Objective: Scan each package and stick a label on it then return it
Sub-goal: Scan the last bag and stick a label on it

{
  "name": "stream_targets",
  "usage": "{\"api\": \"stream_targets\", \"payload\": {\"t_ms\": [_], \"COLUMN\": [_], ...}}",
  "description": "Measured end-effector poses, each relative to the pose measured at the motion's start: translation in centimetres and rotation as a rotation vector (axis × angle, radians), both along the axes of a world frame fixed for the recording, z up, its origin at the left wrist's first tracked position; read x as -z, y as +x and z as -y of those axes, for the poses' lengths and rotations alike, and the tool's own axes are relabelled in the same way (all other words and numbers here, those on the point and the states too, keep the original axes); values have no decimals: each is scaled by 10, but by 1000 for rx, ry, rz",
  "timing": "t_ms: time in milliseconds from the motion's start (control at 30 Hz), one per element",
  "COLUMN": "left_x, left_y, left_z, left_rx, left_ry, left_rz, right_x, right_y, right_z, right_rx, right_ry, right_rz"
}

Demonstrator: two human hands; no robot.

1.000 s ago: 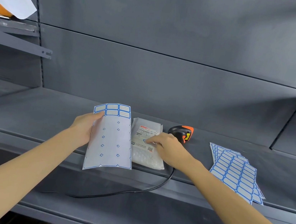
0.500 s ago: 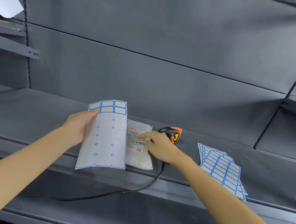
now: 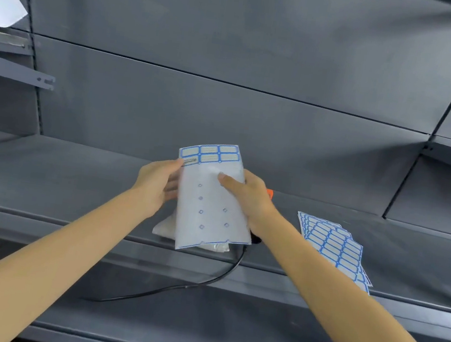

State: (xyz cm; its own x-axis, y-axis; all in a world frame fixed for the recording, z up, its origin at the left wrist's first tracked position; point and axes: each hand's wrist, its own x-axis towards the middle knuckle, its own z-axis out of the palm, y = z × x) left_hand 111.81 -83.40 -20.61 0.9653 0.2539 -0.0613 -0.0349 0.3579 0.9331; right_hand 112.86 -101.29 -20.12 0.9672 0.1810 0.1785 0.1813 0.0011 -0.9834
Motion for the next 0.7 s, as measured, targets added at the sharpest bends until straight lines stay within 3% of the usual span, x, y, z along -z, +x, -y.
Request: {"api": "stream_targets", "payload": {"t_ms": [167,300,500,600,700], "left_x": [20,33,45,51,54], "left_y": [8,10,14,13,17], "left_z": [-13,-9,7,12,13], "left_rx": [-160,-142,-13,-28,-21], "left_ry": [430,656,748,781,791], "left_rz": [-149,-254,-286,-275,-282], "right_x": [-14,-8,34,50,56], "right_y": [13,29,33,35,35], "right_z": [82,164,238,245,238], "right_rx": [231,374,557,611,657], "right_ry": [-76,-216,-530,-835,-997], "right_rz": [56,-88,-224,-248,-283]}}
